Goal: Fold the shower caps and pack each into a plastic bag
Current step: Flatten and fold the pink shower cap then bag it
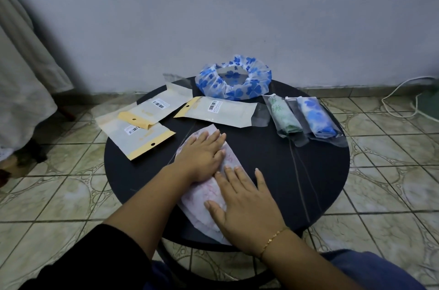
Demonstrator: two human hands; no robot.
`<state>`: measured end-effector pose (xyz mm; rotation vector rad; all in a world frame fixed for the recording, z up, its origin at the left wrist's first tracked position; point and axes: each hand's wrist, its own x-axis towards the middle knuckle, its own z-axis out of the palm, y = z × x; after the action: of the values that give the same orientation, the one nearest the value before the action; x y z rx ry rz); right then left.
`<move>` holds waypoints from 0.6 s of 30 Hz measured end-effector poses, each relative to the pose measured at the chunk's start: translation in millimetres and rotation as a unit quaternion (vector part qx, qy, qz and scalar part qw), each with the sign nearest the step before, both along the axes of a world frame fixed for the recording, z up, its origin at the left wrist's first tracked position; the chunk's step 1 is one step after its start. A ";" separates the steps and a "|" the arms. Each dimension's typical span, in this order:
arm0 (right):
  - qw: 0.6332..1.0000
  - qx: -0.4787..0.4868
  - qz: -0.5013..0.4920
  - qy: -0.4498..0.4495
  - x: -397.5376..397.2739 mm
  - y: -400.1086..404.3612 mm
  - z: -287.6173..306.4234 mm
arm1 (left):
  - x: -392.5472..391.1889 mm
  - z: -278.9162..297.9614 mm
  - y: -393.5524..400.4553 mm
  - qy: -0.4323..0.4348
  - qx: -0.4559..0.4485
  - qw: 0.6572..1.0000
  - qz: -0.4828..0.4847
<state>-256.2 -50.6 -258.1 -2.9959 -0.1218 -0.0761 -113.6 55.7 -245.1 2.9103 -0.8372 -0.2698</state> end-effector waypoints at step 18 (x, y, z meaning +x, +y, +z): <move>0.882 0.466 -0.055 0.038 -12.5 -25.8 40.0 | -165.1 9.7 46.2 -0.128 -0.321 0.935 -0.082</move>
<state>-268.7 -76.3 -218.1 -2.0296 0.0797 -0.0164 -278.7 101.9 -235.4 2.2869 -0.9779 0.3255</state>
